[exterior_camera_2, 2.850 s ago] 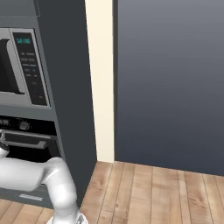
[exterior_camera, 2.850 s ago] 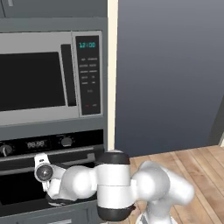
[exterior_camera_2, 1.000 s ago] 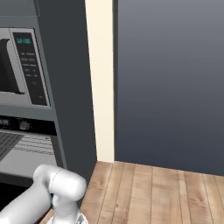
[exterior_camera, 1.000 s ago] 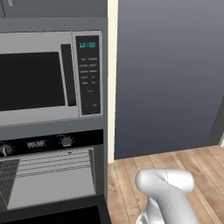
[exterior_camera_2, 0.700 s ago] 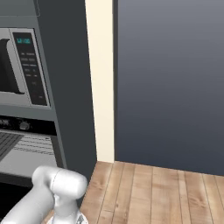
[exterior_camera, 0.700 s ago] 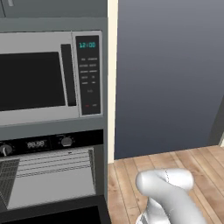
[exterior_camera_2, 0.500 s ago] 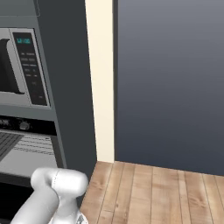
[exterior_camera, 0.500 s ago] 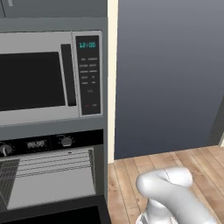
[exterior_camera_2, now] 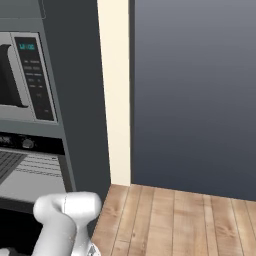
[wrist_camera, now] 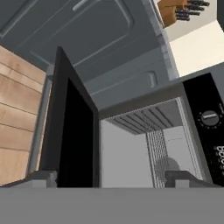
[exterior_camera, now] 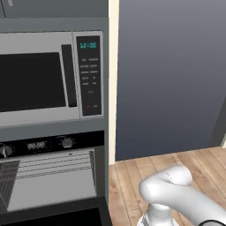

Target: Take the fish from the oven and place it on the plate on the counter.

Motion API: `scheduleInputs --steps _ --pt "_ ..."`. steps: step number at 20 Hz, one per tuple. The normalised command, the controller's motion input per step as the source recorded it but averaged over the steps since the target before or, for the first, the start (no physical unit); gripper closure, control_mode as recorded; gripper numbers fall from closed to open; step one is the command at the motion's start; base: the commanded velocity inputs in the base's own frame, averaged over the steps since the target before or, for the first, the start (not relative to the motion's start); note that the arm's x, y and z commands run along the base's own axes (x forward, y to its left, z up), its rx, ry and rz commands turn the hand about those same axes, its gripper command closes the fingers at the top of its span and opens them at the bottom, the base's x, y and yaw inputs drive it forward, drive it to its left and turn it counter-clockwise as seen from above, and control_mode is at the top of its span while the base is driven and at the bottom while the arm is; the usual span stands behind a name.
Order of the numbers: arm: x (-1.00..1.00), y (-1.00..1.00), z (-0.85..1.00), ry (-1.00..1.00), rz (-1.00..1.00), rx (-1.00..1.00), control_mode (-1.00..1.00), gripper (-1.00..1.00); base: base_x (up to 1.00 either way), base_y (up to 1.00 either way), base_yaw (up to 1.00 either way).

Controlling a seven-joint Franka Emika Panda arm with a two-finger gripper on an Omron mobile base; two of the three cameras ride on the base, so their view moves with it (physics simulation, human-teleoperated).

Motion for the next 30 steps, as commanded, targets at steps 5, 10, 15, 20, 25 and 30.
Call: scheduleInputs --steps 5,10,15,20,25,30 --pt "-0.03 0.00 0.33 -0.18 0.00 0.10 -1.00 -1.00 0.00 0.00 0.00" --pt "0.01 -0.17 0.77 -0.07 -0.01 0.13 -1.00 -1.00 0.00 0.00 0.00" --pt "0.00 -0.55 0.56 -0.12 -0.11 0.23 -1.00 -1.00 0.00 0.00 0.00" --pt "0.00 -0.64 0.67 -0.03 -0.15 0.24 -1.00 -1.00 0.00 0.00 0.00" --pt "-0.01 -0.73 0.98 0.00 -0.09 0.33 -1.00 -1.00 0.00 0.00 0.00" --pt "0.00 -0.59 1.00 0.00 -0.06 0.34 -1.00 -1.00 0.00 0.00 0.00"
